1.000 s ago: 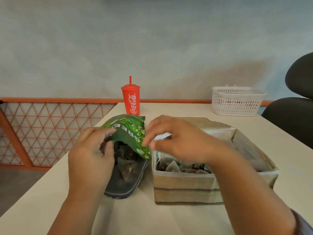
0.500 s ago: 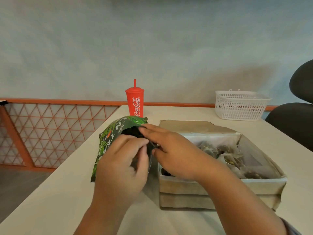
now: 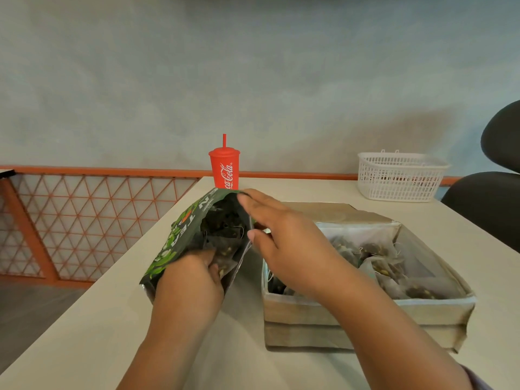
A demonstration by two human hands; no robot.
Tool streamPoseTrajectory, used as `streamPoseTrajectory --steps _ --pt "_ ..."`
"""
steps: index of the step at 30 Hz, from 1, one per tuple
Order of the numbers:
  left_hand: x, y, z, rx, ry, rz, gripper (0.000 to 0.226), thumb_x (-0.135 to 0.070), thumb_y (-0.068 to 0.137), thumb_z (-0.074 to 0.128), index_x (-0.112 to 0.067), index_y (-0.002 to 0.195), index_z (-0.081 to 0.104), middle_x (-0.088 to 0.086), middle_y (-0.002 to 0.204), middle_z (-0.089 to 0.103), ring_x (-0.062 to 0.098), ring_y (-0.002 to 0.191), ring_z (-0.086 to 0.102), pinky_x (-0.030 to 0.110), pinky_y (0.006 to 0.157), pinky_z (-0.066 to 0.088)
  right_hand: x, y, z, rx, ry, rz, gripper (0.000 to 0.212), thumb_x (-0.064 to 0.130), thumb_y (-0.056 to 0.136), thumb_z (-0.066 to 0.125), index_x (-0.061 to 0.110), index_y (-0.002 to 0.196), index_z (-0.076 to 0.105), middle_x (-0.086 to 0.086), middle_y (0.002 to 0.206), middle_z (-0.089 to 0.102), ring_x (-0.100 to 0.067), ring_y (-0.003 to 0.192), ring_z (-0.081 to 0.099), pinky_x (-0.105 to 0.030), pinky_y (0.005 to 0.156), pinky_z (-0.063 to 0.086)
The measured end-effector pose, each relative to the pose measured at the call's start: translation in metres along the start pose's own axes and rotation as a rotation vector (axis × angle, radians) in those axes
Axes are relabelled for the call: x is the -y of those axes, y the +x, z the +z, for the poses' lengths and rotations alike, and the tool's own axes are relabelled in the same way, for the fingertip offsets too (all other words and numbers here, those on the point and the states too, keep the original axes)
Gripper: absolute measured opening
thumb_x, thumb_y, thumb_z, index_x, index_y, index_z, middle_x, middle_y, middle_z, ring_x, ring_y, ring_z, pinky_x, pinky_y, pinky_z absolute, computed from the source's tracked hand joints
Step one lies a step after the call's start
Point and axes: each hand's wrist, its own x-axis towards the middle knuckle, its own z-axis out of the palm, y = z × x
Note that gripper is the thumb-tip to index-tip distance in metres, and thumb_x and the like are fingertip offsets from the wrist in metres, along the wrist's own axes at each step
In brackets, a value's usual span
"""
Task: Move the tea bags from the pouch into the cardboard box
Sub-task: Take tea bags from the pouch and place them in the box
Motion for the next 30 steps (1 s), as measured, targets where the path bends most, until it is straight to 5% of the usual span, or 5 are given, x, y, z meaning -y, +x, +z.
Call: streamPoseTrajectory --steps 6,13,19,25,30 --pt "0.005 0.002 -0.006 -0.242 -0.303 0.231 0.032 0.008 0.076 0.066 -0.016 0.095 0.074 -0.006 0.085 0.068 0.006 0.073 0.058 0.011 0.072 0.037 -0.004 0.002 0.008 -0.026 -0.072 0.035 0.057 0.013 0.097 0.044 0.025 0.147 0.019 0.013 0.155 0.015 -0.006 0.140 0.017 -0.005 0.101 0.006" --pt "0.004 0.002 -0.014 -0.224 -0.757 0.070 0.038 0.000 0.077 0.069 -0.034 0.091 0.060 -0.009 0.066 0.064 -0.006 0.068 0.055 0.000 0.058 0.041 -0.009 0.000 0.017 0.194 -0.060 0.089 0.056 0.016 0.094 0.050 0.030 0.144 0.028 0.014 0.153 0.022 -0.010 0.138 0.024 -0.020 0.108 0.020" --pt "0.004 0.002 -0.013 -0.192 -0.880 0.053 0.040 -0.002 0.075 0.070 -0.040 0.085 0.059 -0.018 0.068 0.063 -0.002 0.061 0.053 0.004 0.057 0.043 -0.003 -0.002 0.002 0.130 0.332 0.155 0.046 0.027 0.079 0.071 0.032 0.123 0.057 0.017 0.110 0.060 0.002 0.094 0.055 -0.015 0.081 0.047" --pt "-0.001 -0.001 -0.012 -0.188 -0.959 0.050 0.029 -0.007 0.078 0.068 -0.036 0.079 0.064 -0.016 0.075 0.067 -0.002 0.066 0.059 0.010 0.058 0.051 0.002 0.000 0.002 -0.079 0.375 0.127 0.007 0.018 0.086 0.064 0.023 0.084 0.068 0.015 0.074 0.060 0.000 0.071 0.055 -0.018 0.069 0.048" --pt "-0.002 -0.003 -0.012 -0.213 -0.915 0.071 0.027 -0.008 0.082 0.065 -0.034 0.076 0.064 -0.019 0.075 0.066 -0.003 0.067 0.059 0.010 0.059 0.050 -0.001 -0.002 -0.013 -0.188 0.364 0.130 0.022 0.017 0.086 0.063 0.029 0.068 0.061 0.015 0.059 0.056 0.005 0.056 0.051 -0.012 0.060 0.045"
